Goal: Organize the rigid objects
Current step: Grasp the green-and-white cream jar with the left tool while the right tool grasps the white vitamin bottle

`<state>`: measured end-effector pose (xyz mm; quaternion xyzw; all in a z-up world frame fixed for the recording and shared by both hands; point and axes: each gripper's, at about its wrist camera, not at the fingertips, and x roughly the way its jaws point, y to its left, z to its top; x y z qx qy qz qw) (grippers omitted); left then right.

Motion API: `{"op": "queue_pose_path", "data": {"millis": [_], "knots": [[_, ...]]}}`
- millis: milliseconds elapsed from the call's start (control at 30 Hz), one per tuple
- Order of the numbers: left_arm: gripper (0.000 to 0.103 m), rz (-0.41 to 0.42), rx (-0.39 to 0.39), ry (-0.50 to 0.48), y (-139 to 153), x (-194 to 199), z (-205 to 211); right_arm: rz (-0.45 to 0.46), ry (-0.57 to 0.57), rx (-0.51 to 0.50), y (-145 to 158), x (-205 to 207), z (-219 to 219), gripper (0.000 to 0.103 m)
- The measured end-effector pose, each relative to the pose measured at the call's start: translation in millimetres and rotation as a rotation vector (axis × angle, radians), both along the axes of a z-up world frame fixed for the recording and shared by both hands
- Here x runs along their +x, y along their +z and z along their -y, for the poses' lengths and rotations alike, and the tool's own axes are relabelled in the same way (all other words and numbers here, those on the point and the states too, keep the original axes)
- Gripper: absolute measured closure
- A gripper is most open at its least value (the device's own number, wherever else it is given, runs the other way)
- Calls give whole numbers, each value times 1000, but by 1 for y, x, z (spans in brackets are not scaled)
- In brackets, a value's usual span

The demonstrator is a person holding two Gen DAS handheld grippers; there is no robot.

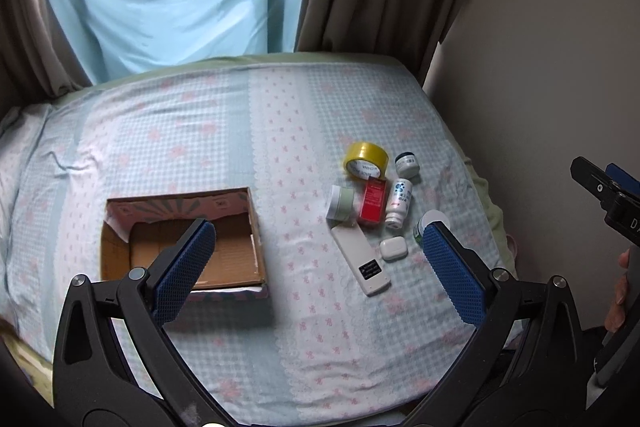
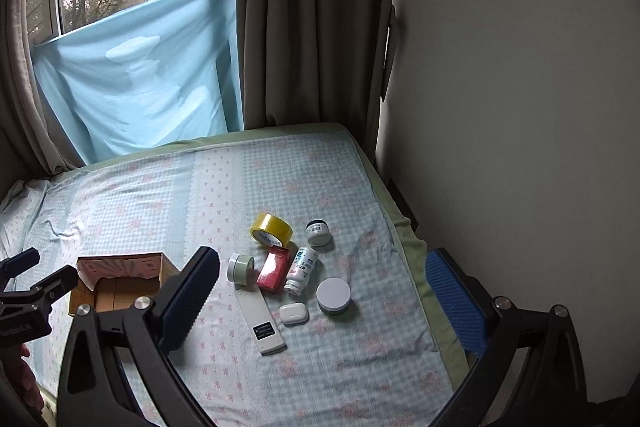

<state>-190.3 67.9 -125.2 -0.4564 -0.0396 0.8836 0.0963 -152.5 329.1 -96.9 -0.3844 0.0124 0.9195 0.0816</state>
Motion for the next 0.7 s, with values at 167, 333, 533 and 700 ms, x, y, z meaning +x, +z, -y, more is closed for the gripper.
{"op": "queue_pose_path", "data": {"millis": [167,333,533,700], "knots": [[0,114,-35,-21,-57,-61,-38,113,-2,-60,-57,-65,-28,0],[0,222,-43,-24,-115,-118,-69,250,18,-140,-126,-127,-47,0],[0,351,-83,-39,-184,-170,-93,405,47,-223,-201,-181,-49,0],[0,450,-103,-58,-238,-200,-104,538,14,-280,-263,-218,-50,0]]}}
